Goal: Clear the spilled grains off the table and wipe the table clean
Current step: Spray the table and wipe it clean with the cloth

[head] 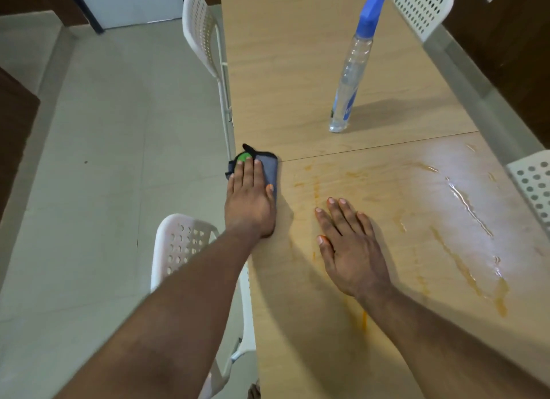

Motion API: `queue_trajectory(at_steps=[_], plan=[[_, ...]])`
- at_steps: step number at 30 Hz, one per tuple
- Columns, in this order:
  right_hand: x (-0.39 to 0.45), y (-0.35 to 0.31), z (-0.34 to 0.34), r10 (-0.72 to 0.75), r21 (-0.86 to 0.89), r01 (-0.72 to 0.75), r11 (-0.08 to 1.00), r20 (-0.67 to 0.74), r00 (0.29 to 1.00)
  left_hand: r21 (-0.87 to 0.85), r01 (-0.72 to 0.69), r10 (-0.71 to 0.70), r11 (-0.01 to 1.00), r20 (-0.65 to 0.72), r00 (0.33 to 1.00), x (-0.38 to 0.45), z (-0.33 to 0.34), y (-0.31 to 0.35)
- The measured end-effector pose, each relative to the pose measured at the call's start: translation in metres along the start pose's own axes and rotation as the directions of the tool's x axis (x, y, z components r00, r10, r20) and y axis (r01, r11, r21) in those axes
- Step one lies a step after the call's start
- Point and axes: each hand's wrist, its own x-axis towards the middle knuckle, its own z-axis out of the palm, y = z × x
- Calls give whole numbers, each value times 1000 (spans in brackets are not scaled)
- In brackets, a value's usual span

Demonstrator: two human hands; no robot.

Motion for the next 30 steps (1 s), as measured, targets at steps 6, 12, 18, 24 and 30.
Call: queue_trajectory(at_steps=[6, 12, 18, 24, 30], plan=[[1, 4, 0, -2, 13, 2, 1000, -7, 1000, 21, -69, 69, 997, -7, 998, -14, 10, 30], [2, 1, -7, 5, -3, -5, 1000, 33, 999, -46, -160, 160, 986, -1, 987, -89, 6, 9], [1, 3, 1, -14, 8, 14, 1000, 20, 1000, 0, -3, 3, 1000, -15, 1000, -19, 7, 8], [1, 5, 2, -18, 32, 18, 999, -6, 1000, -6, 10, -10, 1000, -44, 999, -43, 20, 43], [0, 1, -5, -8, 24, 8, 1000, 4, 1000, -42, -21, 20, 999, -23, 1000, -159, 24, 42]])
